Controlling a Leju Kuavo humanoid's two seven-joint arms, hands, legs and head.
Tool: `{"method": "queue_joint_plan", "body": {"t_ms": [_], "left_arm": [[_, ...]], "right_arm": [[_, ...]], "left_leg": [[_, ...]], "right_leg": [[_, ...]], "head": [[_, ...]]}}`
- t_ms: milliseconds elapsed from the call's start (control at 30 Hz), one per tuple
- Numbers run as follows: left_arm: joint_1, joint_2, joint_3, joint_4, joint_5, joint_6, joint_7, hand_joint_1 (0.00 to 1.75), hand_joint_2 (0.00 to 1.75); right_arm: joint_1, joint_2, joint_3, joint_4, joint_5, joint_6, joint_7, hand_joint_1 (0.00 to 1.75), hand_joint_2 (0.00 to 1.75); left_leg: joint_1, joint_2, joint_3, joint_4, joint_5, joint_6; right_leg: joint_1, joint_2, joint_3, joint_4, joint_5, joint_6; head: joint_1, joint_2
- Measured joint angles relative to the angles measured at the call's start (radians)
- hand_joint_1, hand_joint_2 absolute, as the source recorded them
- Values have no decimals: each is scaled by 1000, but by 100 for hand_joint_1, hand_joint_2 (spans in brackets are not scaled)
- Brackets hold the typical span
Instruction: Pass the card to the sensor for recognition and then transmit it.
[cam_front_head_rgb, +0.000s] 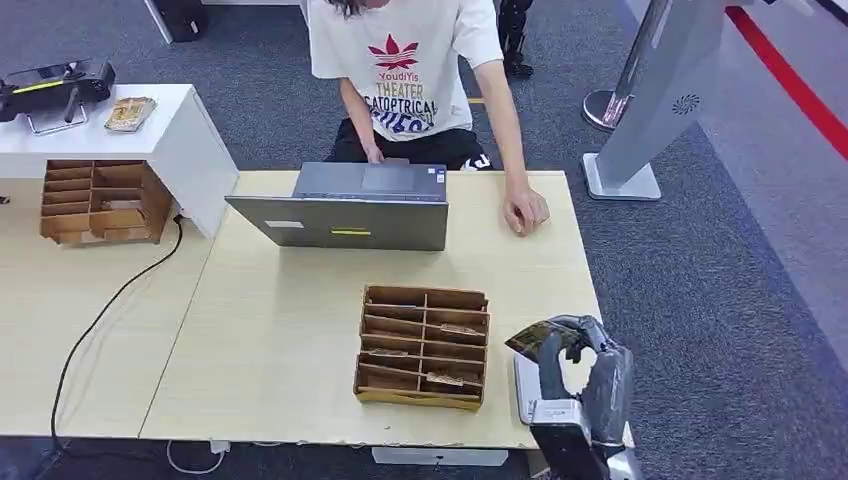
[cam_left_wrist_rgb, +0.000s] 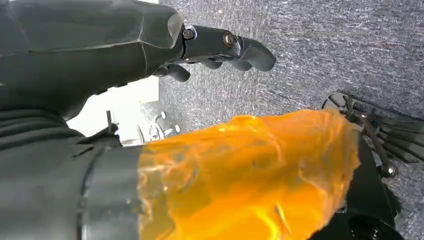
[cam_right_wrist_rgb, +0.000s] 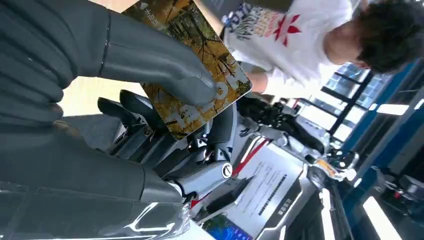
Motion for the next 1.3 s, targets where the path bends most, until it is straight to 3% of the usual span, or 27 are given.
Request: {"method": "queue_joint_plan", "body": {"t_ms": [467, 1300], "left_arm": [[-1, 0, -3, 0, -30, -8, -1, 0, 0], [-1, 0, -3, 0, -30, -8, -1, 0, 0]], "right_arm": [[-212, 0, 167, 38, 4, 75, 0, 175, 175], [-246, 0, 195, 65, 3, 74, -1, 175, 175]], "left_leg": [[0, -1, 0, 0, 1, 0], [0, 0, 0, 0, 0, 0]], "right_leg": [[0, 0, 0, 0, 1, -1], [0, 0, -1, 0, 0, 0]], "head": [[0, 0], [0, 0]]}}
